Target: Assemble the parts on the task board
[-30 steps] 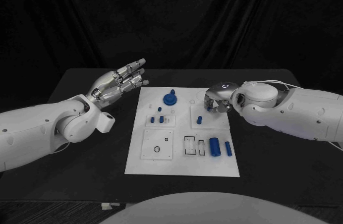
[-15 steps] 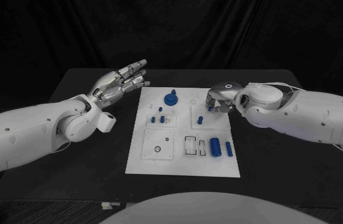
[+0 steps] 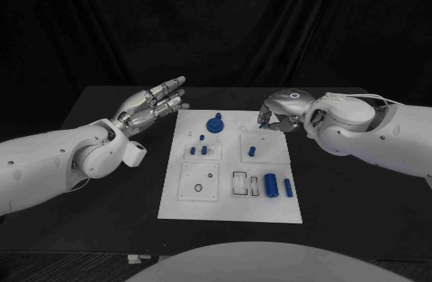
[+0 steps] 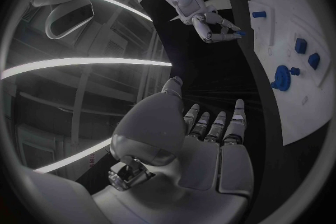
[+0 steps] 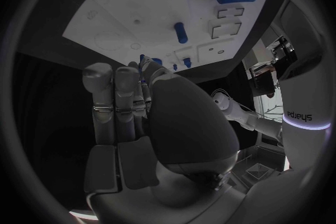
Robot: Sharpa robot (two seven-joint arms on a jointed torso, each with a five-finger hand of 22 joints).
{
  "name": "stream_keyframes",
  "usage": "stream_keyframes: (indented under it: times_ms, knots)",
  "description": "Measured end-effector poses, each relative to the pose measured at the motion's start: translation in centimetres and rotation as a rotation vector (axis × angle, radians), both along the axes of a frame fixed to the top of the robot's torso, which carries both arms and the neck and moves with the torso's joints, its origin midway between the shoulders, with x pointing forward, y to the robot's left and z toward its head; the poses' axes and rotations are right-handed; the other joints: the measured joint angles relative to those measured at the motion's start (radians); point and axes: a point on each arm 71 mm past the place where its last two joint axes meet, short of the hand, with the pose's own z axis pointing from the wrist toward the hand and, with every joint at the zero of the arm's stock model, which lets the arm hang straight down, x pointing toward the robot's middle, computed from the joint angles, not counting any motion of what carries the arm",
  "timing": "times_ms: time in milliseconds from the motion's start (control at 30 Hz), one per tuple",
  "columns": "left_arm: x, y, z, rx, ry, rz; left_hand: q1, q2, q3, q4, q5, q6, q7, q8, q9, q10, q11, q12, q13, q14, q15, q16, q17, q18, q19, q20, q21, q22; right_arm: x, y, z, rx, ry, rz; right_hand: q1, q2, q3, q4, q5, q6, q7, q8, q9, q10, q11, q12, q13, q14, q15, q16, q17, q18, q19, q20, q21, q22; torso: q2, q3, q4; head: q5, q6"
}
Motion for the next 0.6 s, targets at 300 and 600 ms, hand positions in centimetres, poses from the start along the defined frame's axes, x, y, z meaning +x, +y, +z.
stream_keyframes:
  times_ms: [300,600]
  knots:
    - [0.1,-0.1,-0.1,0.009,0.01,0.0,0.004,0.005,0.0,0.0,0.0,0.0,0.0,0.0,0.0,0.007,0.015,0.012,0.002,0.007,0.007,0.004,0.001,0.0,0.01,-0.003,0.004,0.0,-3.9,6.4,1.3,0.024,-0.003,0.182,-0.011,-0.011,0.025,-0.008,0.024,0.018,-0.011,-0.005,-0.001,0.004,-0.004,-0.012,-0.001,0.033,-0.013,0.061,0.064,-0.009,0.022,-0.007,0.077,0.0,-0.001,-0.0006,-0.001,0.026,0.0]
    - [0.2,-0.4,-0.2,0.01,0.012,-0.004,0.004,0.005,0.003,-0.003,0.0,0.009,0.009,0.0,0.001,0.011,0.018,0.023,0.004,0.007,0.007,0.007,0.002,0.0,0.015,0.0,0.004,0.001,-5.5,11.6,0.1,-0.028,-0.001,0.301,-0.028,-0.032,0.055,-0.022,0.043,0.029,-0.014,-0.014,-0.002,0.017,-0.008,-0.023,-0.001,0.058,-0.017,0.216,0.23,-0.039,0.065,-0.011,0.284,0.0,-0.001,-0.0012,0.0001,0.046,0.0]
